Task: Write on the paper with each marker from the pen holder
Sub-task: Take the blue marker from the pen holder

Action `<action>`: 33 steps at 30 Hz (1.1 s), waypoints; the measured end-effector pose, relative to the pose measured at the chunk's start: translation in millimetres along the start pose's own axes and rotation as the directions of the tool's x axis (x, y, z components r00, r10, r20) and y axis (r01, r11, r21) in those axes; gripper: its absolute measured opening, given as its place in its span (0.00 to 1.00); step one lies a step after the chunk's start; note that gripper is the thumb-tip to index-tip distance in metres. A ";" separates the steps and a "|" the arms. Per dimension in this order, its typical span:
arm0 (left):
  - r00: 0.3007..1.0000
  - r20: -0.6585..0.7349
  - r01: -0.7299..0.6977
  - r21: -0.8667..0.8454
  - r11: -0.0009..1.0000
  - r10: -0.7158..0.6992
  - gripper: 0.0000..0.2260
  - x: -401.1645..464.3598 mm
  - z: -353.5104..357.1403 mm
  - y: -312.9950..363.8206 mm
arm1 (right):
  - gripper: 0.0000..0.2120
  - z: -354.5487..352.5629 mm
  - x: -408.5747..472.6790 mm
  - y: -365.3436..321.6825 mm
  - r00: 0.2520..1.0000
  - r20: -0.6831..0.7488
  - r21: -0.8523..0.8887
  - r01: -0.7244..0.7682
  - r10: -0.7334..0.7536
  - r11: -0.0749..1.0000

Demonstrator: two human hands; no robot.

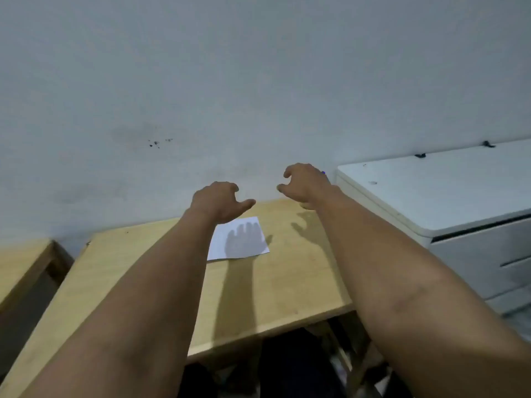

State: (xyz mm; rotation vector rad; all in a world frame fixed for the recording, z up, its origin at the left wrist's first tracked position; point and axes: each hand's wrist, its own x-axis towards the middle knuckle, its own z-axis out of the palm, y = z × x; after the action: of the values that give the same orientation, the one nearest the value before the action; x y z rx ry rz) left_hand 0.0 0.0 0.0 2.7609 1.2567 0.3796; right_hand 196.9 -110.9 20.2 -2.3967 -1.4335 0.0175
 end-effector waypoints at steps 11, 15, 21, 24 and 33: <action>0.985 0.166 0.009 -0.341 0.940 0.051 0.41 129.3 107.2 97.1 | 0.26 11.0 99.9 106.4 0.962 -0.069 0.130 -0.255 0.265 0.958; 0.985 0.172 0.064 -0.520 0.852 0.031 0.42 163.1 142.5 127.7 | 0.25 28.8 124.8 132.1 0.959 -0.055 0.230 -0.258 0.278 0.938; 0.993 0.114 0.102 -0.756 0.646 -0.023 0.32 183.9 178.9 154.5 | 0.10 47.6 137.1 155.4 0.968 -0.059 0.353 -0.207 0.242 0.912; 0.997 0.069 0.076 -0.782 0.618 -0.035 0.30 183.0 187.4 156.4 | 0.10 49.2 137.5 160.0 0.972 -0.058 0.412 -0.185 0.228 0.892; 0.988 0.154 0.113 -0.741 0.662 0.004 0.44 179.3 172.3 153.0 | 0.16 -17.4 141.8 144.4 0.928 -0.212 0.669 -0.090 0.306 0.738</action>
State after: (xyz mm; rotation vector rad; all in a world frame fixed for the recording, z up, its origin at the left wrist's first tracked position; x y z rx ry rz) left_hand 269.6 38.4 -105.3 1.9841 0.8599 0.5346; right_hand 392.6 -56.3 16.7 -1.8437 -0.8224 0.1607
